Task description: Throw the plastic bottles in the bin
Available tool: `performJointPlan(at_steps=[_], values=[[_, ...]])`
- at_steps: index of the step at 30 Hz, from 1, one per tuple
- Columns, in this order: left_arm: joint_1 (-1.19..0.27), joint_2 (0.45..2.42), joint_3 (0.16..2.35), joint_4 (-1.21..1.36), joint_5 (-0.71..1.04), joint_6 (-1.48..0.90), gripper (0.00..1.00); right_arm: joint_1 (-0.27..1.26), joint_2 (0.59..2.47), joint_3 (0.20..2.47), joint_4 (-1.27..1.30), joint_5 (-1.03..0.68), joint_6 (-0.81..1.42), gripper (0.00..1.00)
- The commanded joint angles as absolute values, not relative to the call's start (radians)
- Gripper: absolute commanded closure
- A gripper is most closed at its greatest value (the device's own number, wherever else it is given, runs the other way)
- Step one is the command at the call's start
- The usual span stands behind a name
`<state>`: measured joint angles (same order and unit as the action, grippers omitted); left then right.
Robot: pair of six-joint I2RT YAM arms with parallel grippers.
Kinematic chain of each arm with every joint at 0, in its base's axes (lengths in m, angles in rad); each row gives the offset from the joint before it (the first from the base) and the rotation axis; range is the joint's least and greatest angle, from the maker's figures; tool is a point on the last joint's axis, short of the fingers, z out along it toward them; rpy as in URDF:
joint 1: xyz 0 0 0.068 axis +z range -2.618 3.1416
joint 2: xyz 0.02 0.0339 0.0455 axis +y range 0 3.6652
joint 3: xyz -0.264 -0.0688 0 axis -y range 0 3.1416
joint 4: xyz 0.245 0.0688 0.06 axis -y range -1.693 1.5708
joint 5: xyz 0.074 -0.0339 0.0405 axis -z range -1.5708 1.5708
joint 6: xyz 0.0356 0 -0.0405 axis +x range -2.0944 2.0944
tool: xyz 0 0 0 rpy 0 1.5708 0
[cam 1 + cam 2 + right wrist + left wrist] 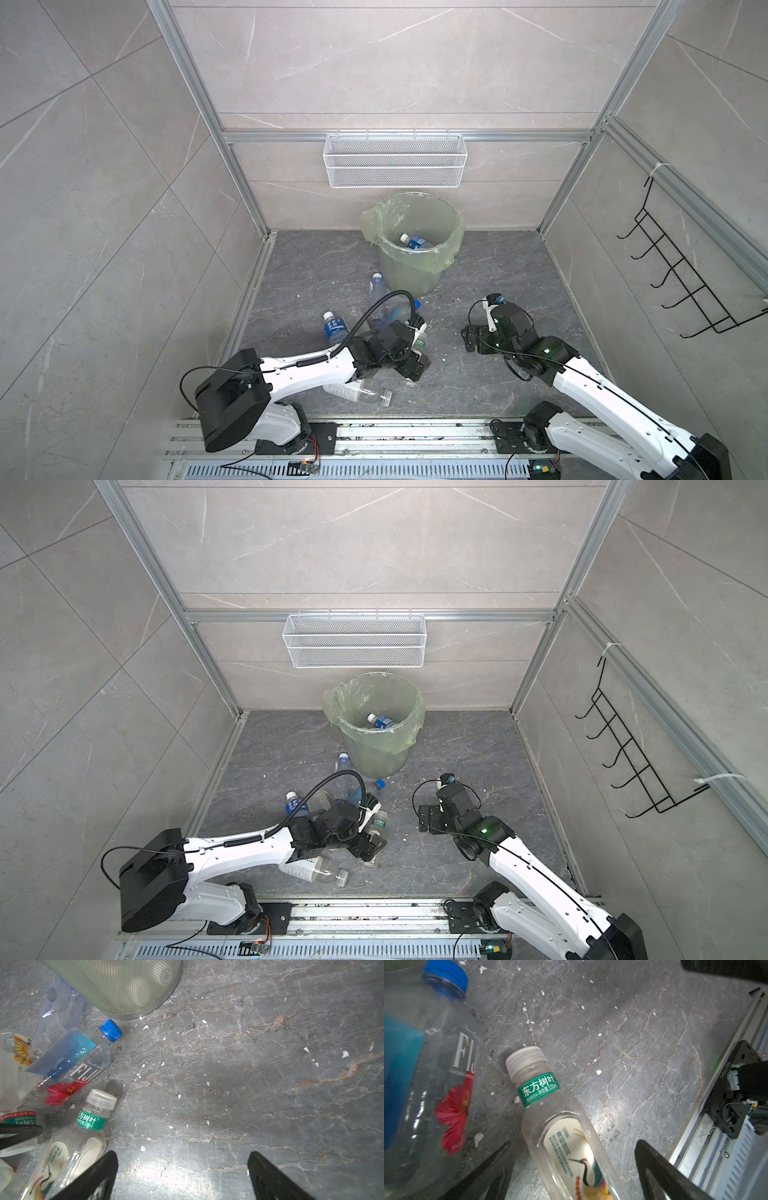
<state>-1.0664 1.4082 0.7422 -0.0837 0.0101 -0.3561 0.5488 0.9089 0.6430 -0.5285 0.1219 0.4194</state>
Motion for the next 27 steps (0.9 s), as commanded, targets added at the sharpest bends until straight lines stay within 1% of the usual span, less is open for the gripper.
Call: performJointPlan(at_steps=[1,6,11,24,27], values=[[-1.083,1.448,0.794,-0.086,-0.004,-0.410,0.00,0.551,0.914,0.643,-0.550,0.116,0.431,0.00],[-1.099,1.521,0.824,-0.108,-0.018,-0.448,0.01,0.551,0.916,0.643,-0.550,0.115,0.429,0.00],[-1.109,1.580,0.864,-0.166,-0.066,-0.467,0.09,0.552,0.910,0.643,-0.552,0.115,0.429,0.01],[-1.165,1.667,0.948,-0.311,-0.209,-0.453,0.12,0.551,0.910,0.637,-0.548,0.119,0.434,0.00],[-1.176,1.675,0.949,-0.314,-0.222,-0.460,0.17,0.552,0.908,0.637,-0.550,0.121,0.435,0.00]])
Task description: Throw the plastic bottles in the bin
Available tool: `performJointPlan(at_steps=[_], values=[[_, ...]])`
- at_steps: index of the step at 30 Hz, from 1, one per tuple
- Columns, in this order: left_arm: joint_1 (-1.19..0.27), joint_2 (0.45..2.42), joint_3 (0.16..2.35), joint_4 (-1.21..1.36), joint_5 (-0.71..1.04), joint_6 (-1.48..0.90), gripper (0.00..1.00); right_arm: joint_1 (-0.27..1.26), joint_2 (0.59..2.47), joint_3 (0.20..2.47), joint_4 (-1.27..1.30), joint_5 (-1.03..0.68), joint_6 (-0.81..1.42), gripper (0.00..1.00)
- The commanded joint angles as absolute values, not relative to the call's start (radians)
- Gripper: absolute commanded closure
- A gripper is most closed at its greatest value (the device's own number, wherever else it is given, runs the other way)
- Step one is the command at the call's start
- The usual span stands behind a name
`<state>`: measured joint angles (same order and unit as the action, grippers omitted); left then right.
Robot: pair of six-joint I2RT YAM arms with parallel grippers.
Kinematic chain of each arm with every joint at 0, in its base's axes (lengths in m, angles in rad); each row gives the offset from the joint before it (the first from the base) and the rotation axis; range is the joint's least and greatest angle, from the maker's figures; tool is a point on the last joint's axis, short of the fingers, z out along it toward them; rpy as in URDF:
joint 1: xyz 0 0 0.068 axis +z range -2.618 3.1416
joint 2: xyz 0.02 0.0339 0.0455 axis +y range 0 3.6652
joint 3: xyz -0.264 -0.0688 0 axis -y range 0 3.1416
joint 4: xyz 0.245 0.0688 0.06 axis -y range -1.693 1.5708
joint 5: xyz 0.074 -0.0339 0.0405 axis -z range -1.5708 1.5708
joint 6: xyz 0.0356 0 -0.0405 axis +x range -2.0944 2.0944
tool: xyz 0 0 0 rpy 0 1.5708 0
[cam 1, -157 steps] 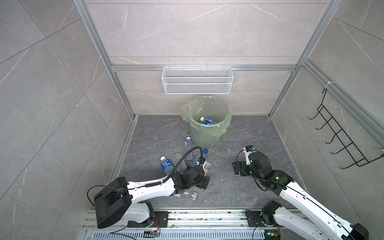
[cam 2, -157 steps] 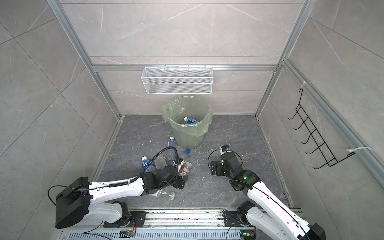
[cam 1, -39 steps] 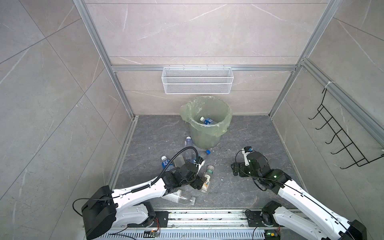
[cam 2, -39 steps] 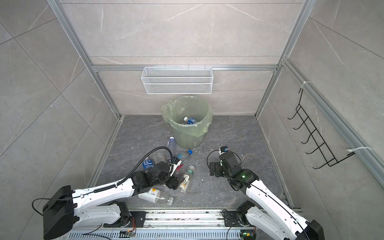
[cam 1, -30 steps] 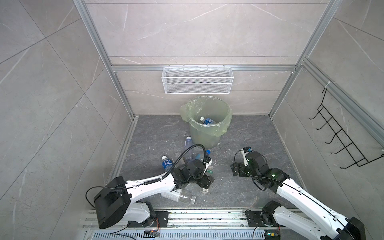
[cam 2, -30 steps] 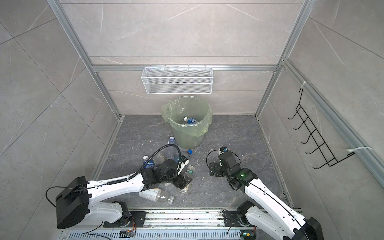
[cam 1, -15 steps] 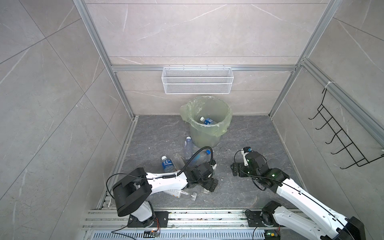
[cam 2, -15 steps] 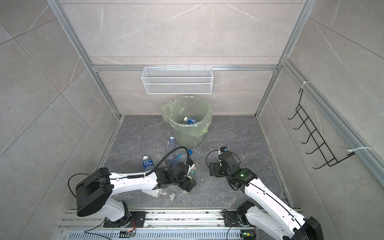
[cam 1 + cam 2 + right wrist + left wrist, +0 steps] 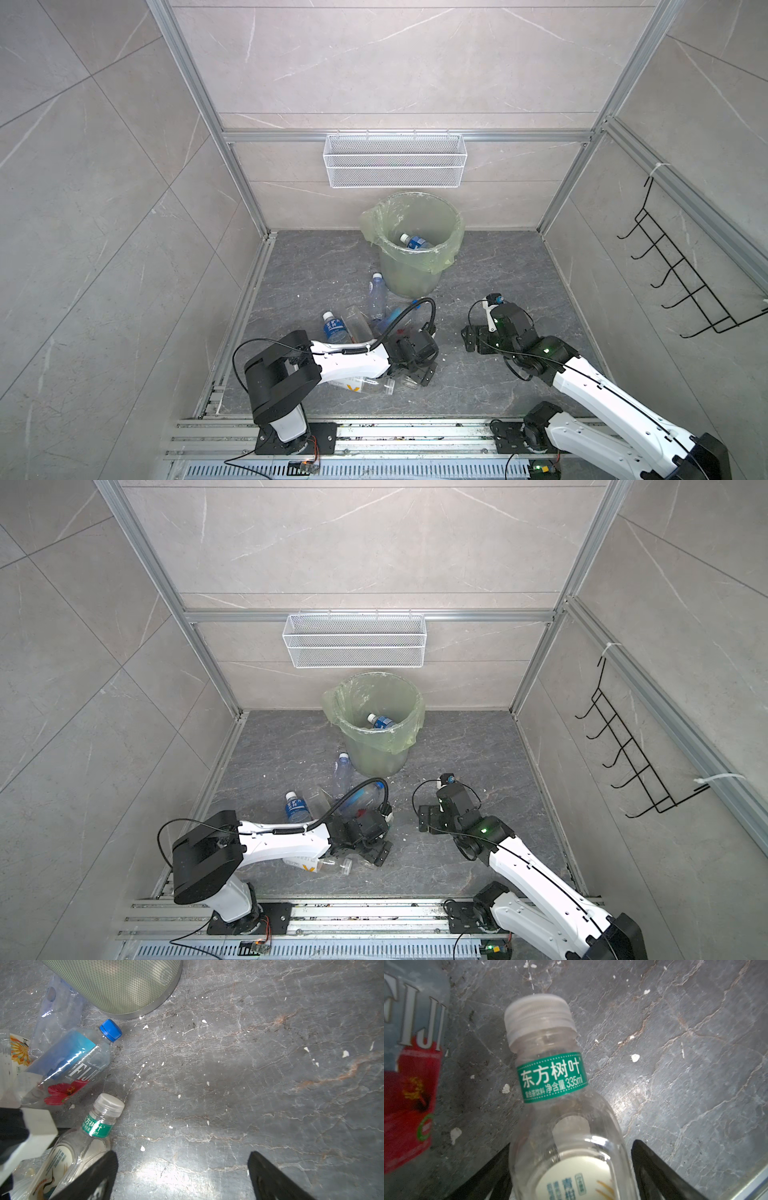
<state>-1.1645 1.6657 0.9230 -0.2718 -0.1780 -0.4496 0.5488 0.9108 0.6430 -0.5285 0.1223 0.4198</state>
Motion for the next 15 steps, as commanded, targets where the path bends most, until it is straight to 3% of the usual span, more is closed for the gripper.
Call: performJointPlan(at_steps=[1,4,7,15], values=[[-1.178,1.675,0.948,-0.313,-0.224,-0.460,0.21,0.551,0.908,0.637,-0.550,0.121,0.435,0.00],[-1.180,1.676,0.950,-0.313,-0.227,-0.460,0.36,0.551,0.909,0.637,-0.551,0.121,0.436,0.00],[-1.179,1.671,0.950,-0.312,-0.228,-0.459,0.44,0.551,0.910,0.637,-0.550,0.124,0.435,0.00],[-1.181,1.546,0.871,-0.234,-0.255,-0.430,0.49,0.551,0.910,0.637,-0.551,0.126,0.436,0.00]])
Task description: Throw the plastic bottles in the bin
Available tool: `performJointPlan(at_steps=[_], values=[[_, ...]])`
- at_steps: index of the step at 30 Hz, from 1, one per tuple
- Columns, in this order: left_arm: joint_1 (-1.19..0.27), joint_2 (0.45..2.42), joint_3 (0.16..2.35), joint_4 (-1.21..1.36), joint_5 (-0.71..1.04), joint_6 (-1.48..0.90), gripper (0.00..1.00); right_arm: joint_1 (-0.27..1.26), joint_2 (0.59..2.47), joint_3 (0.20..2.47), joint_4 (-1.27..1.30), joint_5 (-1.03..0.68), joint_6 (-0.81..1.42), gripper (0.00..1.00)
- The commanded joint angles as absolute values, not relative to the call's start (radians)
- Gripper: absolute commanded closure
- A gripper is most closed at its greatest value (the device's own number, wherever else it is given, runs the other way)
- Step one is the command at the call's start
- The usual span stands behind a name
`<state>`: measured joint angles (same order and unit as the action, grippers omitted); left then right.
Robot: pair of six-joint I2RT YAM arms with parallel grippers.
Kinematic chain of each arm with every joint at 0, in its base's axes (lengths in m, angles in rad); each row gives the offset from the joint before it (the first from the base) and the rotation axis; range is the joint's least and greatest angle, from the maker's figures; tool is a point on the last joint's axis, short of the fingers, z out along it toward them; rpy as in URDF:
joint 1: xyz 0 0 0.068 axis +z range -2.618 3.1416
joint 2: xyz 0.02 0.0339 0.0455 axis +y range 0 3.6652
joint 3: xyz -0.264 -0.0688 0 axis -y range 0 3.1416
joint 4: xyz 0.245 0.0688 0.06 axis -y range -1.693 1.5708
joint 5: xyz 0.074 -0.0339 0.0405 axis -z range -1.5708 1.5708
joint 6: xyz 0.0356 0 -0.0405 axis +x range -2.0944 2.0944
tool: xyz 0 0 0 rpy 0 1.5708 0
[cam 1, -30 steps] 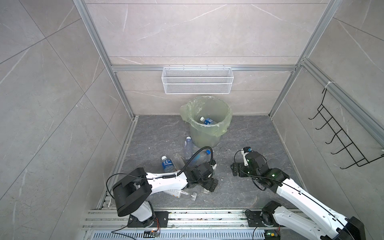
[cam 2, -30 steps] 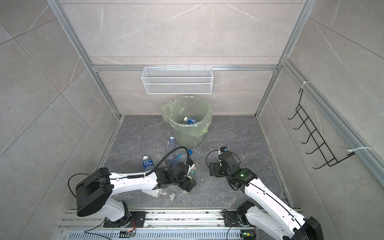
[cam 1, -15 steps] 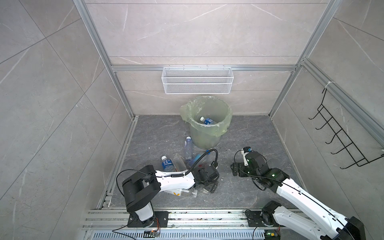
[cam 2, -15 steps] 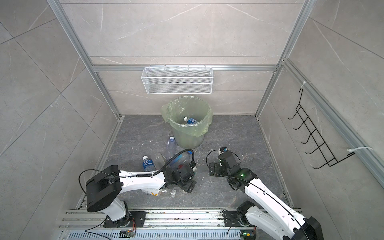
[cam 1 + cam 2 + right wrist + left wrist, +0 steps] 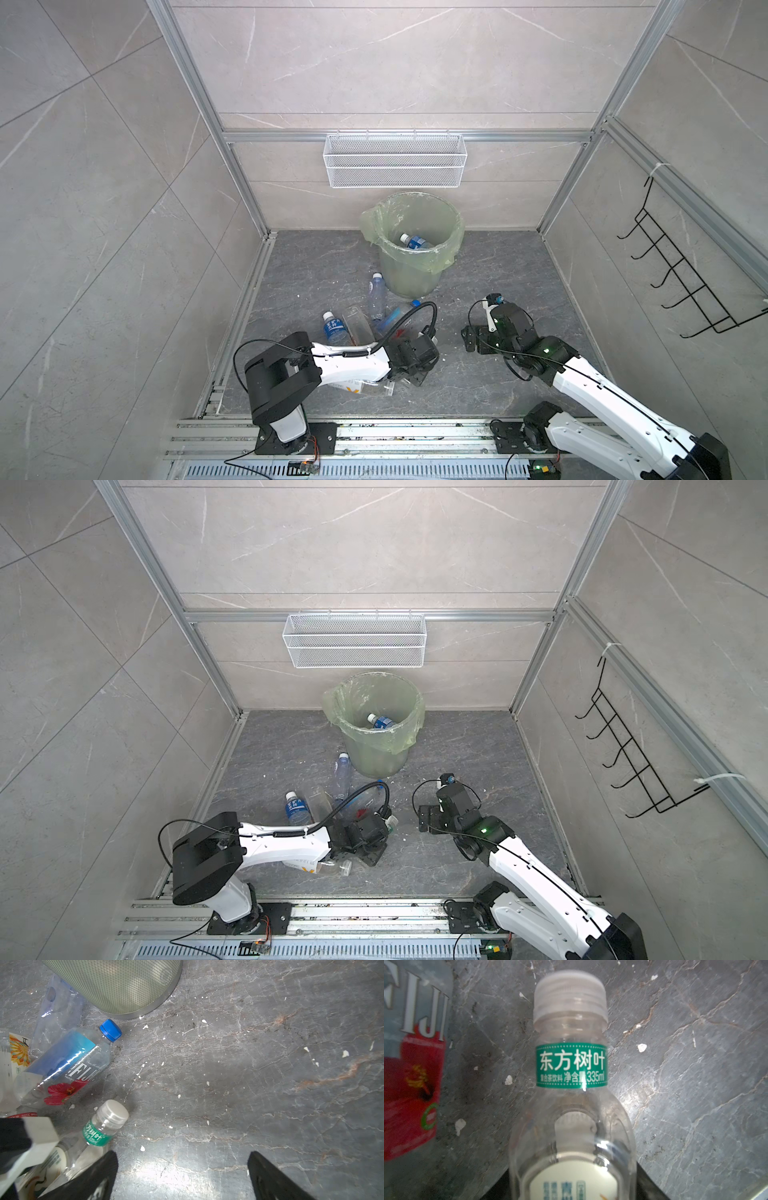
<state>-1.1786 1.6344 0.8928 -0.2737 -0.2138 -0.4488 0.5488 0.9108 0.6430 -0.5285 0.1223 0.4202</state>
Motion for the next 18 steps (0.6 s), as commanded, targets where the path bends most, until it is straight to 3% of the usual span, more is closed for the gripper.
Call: performJointPlan(at_steps=[1,9,18], values=[[-1.181,1.522,0.857,-0.222,-0.263,-0.426,0.49,0.551,0.910,0.637,-0.550,0.126,0.436,0.01],[-1.181,1.257,0.706,-0.097,-0.330,-0.345,0.49,0.551,0.907,0.638,-0.551,0.127,0.434,0.01],[-1.178,0.982,0.629,-0.121,-0.495,-0.288,0.51,0.551,0.913,0.643,-0.549,0.128,0.430,0.00]])
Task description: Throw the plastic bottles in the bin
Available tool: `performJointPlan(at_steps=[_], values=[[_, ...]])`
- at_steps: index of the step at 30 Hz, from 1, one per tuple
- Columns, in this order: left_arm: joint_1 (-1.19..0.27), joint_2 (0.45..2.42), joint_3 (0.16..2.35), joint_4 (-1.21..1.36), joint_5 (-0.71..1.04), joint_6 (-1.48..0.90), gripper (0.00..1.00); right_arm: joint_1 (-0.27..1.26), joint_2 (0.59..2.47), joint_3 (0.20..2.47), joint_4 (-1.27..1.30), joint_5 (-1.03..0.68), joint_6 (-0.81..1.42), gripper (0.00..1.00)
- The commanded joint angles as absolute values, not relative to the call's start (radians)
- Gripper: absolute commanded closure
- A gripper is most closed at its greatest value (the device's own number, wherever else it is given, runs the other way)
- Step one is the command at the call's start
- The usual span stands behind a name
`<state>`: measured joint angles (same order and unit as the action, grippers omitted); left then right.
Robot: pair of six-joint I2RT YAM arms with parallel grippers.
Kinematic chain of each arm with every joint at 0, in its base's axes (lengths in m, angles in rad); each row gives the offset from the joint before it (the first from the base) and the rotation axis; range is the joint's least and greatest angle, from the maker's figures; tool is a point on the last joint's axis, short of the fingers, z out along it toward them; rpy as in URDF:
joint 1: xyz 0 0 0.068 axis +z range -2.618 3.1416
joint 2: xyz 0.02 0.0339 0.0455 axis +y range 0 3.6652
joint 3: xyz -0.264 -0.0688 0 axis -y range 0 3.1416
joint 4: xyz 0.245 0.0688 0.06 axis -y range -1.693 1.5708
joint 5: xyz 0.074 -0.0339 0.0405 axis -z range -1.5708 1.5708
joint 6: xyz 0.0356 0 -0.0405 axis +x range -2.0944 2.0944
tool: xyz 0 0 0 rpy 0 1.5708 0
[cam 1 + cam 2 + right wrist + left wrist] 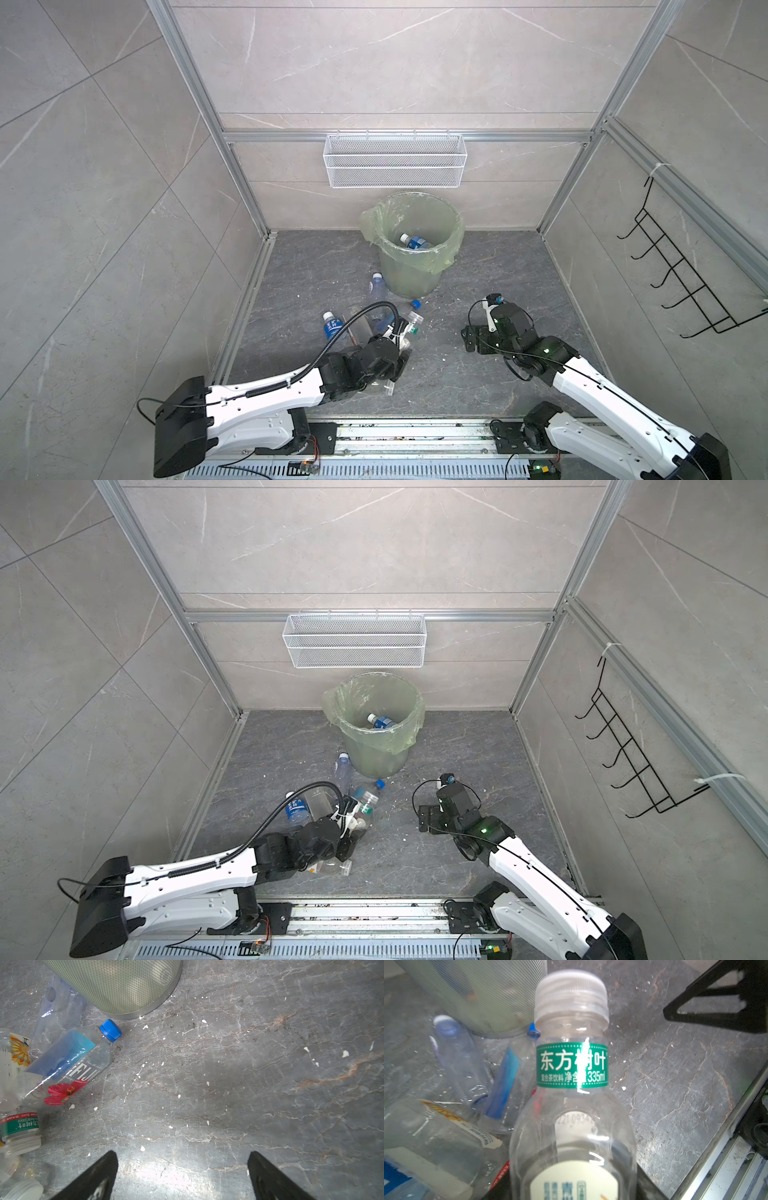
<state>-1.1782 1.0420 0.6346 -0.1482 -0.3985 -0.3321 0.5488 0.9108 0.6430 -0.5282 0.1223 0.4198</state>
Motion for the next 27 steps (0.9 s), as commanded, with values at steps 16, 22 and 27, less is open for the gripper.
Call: performJointPlan(at_steps=[16,22,27], values=[[-0.949,0.781,0.874,-0.272,-0.411,-0.177,0.55,0.551,0.922,0.681,-0.537,0.093,0.419,0.01],[-0.754,1.086,1.272,-0.308,-0.136,-0.105,0.55,0.551,0.921,0.696,-0.525,0.065,0.413,0.01],[-0.625,1.504,1.730,-0.372,0.076,-0.106,0.54,0.552,0.910,0.702,-0.515,0.057,0.411,0.01]])
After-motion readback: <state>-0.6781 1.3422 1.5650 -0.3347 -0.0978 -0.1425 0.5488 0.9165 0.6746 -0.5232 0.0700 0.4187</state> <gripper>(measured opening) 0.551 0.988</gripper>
